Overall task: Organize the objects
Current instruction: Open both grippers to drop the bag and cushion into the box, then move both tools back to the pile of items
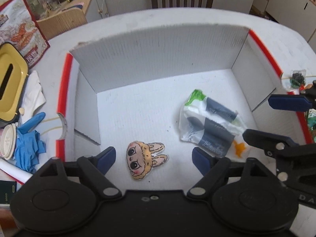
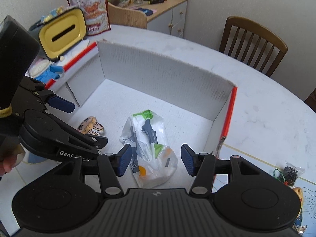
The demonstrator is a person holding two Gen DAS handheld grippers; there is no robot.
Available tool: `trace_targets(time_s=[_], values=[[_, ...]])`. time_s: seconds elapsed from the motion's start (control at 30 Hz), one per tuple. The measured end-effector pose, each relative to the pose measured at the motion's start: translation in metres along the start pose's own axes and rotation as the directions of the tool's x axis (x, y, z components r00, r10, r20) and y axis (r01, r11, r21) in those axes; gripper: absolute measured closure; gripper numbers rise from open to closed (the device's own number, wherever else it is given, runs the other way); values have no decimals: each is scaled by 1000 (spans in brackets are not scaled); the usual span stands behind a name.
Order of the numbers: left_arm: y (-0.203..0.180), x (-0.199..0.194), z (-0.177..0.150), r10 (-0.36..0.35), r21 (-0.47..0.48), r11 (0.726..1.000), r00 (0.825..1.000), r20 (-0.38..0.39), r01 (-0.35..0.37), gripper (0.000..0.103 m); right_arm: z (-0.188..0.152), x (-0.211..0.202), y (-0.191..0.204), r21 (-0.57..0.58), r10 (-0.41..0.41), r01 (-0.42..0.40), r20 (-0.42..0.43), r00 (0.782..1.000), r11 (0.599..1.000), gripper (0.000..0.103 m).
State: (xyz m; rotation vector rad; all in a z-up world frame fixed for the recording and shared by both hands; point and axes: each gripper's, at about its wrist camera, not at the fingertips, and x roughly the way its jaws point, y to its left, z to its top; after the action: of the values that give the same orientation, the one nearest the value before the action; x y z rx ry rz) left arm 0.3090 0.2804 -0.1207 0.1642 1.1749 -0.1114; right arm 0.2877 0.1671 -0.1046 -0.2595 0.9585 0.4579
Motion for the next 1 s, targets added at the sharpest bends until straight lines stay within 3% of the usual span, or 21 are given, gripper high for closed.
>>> trace_targets(time_s=[0.33,0.4,0.83,1.0], values=[[-6,-34,-4,-10,-29,1000,995,100,13,18,-10,-49,-11,53,42,-47,101,994,997,46],[-12,-44,-5,-15,-31,999,992,124,19,17,-14,-60,-15,67,49,-57,123,991,996,42],[-69,-103,-12,-25,-31,999,962,273,35,16,-54,-138,-53,117,34,-67,264,964,991,30],[-97,-120,-16,-28,-39,998,948,318,42,5,-77,-161,-79,136,23,-66,296,955,988,26]])
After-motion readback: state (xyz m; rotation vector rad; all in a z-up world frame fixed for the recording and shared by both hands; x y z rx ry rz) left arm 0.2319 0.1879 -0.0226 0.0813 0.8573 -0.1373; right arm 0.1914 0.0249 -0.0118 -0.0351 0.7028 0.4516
